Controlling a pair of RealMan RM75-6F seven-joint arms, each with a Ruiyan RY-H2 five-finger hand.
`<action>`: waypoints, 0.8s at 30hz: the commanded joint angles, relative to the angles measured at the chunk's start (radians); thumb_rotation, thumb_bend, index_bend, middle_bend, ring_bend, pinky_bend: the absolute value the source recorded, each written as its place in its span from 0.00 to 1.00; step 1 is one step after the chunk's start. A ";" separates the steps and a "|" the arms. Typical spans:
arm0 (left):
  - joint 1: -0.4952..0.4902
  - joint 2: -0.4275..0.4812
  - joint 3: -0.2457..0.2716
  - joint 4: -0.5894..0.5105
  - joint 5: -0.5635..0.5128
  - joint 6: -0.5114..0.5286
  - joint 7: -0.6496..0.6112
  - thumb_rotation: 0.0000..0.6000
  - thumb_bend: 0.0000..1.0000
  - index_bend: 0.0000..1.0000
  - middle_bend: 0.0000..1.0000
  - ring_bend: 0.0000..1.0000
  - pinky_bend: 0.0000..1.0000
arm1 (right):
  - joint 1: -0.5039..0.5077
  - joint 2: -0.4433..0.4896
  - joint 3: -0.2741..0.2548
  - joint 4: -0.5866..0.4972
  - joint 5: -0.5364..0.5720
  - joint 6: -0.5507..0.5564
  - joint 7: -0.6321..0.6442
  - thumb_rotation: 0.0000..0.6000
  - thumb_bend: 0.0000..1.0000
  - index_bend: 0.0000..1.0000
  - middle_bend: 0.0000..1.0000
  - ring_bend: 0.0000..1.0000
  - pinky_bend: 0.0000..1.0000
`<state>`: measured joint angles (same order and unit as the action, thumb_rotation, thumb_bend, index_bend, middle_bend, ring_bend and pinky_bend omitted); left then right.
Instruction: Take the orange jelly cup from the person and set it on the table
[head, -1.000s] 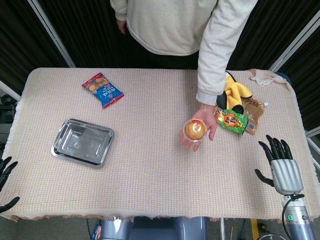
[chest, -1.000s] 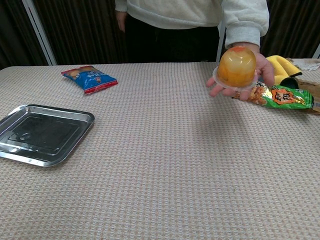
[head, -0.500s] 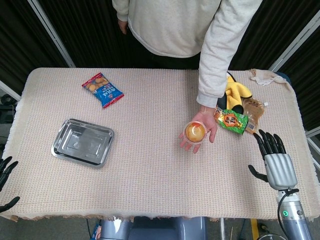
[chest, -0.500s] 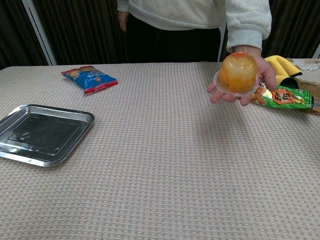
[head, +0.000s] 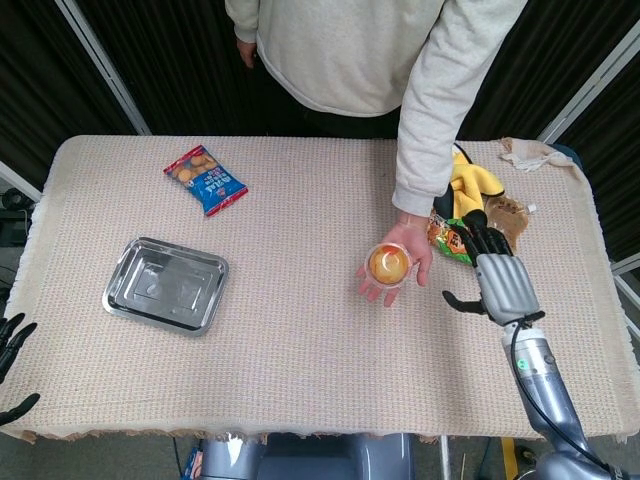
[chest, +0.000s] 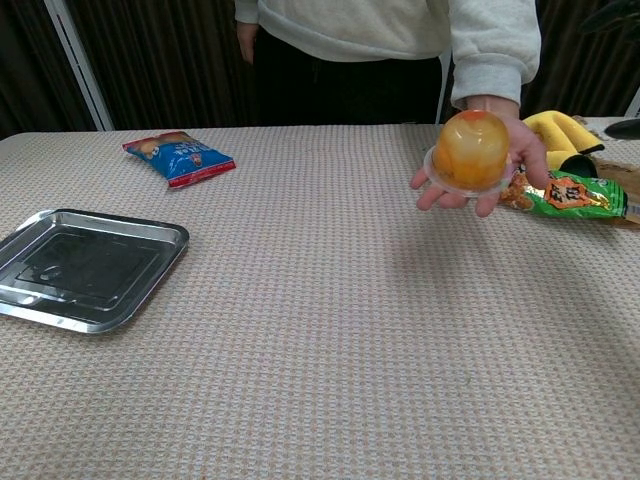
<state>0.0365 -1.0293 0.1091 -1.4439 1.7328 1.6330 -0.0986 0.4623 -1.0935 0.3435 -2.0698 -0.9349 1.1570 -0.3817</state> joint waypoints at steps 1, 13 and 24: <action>-0.001 0.001 0.001 -0.002 -0.001 -0.002 -0.005 1.00 0.21 0.00 0.00 0.00 0.00 | 0.149 -0.006 0.064 -0.084 0.237 -0.077 -0.107 1.00 0.16 0.08 0.00 0.00 0.00; -0.004 0.007 0.003 -0.004 -0.001 -0.007 -0.022 1.00 0.21 0.00 0.00 0.00 0.00 | 0.335 -0.114 0.030 -0.047 0.468 -0.047 -0.197 1.00 0.16 0.05 0.00 0.00 0.00; -0.005 0.007 0.004 -0.003 0.000 -0.008 -0.028 1.00 0.21 0.00 0.00 0.00 0.00 | 0.366 -0.199 -0.013 0.075 0.431 -0.007 -0.189 1.00 0.16 0.14 0.02 0.00 0.03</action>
<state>0.0315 -1.0220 0.1132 -1.4467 1.7325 1.6248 -0.1266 0.8250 -1.2788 0.3378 -2.0118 -0.4945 1.1407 -0.5784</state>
